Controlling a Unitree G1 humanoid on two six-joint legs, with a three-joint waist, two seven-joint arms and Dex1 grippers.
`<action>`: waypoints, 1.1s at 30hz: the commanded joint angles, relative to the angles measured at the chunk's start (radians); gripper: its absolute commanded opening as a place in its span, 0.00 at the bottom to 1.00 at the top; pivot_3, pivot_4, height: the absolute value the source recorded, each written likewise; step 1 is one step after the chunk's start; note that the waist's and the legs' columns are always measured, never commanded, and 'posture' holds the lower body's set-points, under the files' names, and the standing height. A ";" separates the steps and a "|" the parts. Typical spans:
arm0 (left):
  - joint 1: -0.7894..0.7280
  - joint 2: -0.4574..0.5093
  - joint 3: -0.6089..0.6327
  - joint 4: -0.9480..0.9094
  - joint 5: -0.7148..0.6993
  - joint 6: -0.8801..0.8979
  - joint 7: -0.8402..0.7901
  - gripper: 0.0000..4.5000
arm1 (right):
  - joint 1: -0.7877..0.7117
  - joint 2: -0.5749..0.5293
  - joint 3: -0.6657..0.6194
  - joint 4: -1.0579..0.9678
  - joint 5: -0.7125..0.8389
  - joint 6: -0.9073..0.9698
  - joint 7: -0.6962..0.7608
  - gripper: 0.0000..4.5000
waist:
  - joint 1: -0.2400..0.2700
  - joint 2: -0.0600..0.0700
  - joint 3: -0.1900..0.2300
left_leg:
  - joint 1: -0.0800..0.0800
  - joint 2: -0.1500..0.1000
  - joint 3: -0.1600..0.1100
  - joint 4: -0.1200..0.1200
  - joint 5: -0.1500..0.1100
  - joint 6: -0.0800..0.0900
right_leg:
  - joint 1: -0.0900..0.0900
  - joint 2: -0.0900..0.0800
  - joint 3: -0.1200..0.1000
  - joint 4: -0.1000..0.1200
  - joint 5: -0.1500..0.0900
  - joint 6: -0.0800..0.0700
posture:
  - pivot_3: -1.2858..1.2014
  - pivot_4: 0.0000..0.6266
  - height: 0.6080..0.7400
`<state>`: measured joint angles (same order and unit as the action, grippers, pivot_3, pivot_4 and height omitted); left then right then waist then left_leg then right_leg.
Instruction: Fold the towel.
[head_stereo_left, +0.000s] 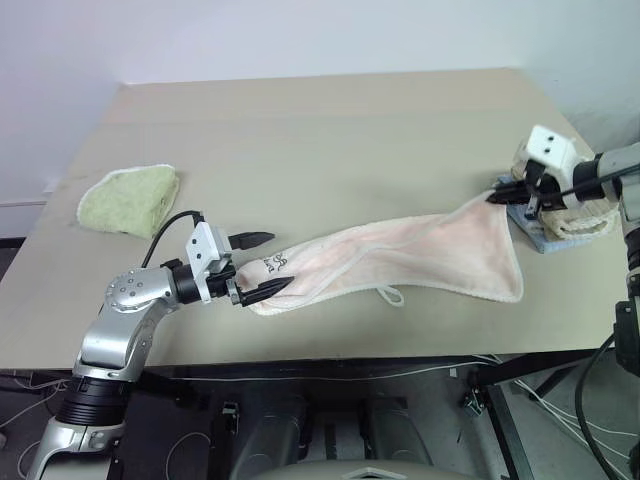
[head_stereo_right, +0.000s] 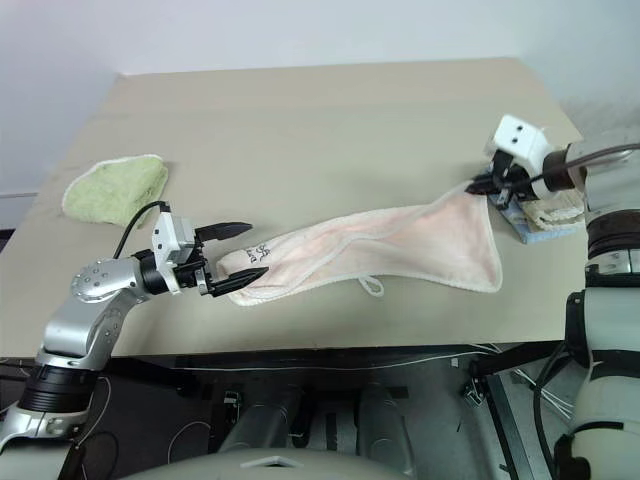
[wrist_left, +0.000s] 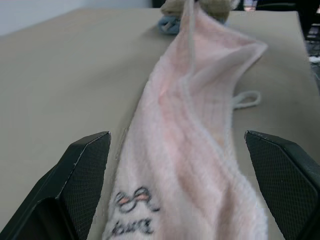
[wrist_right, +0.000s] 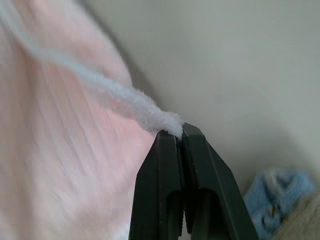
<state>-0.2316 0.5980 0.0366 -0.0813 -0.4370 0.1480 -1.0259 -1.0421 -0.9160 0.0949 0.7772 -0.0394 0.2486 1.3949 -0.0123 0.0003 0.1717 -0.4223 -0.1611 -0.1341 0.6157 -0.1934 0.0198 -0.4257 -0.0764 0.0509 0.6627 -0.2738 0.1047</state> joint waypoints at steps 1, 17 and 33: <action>-0.010 0.030 0.066 0.020 -0.040 -0.008 -0.032 1.00 | -0.044 0.043 -0.106 -0.115 0.126 0.169 -0.042 0.01 | 0.000 0.000 0.000 | 0.000 0.000 0.000 0.000 0.000 0.000 | 0.000 0.000 0.000 0.000 0.000 0.000 | 0.52 0.24 1.00; 0.025 0.044 0.012 0.006 0.042 -0.127 -0.072 1.00 | -0.191 0.259 -0.273 -0.245 0.355 0.358 -0.361 0.01 | -0.001 0.000 0.000 | -0.001 0.000 0.000 -0.001 0.000 0.000 | -0.002 0.000 0.000 0.000 0.000 0.000 | 0.52 0.24 1.00; 0.025 0.078 -0.101 -0.251 0.092 0.065 -0.007 1.00 | -0.330 0.289 -0.215 -0.110 0.355 0.243 -0.332 0.01 | -0.002 0.000 0.000 | -0.001 0.000 0.000 -0.001 0.000 0.000 | -0.002 0.000 0.000 0.000 0.000 0.000 | 0.52 0.24 1.00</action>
<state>-0.2090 0.6649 -0.0542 -0.2609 -0.3592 0.1831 -1.0636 -1.3157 -0.6155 -0.1149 0.6813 0.3146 0.5154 1.0509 -0.0145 0.0006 0.1717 -0.4234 -0.1612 -0.1340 0.6144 -0.1933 0.0200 -0.4275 -0.0762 0.0512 0.6627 -0.2737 0.1046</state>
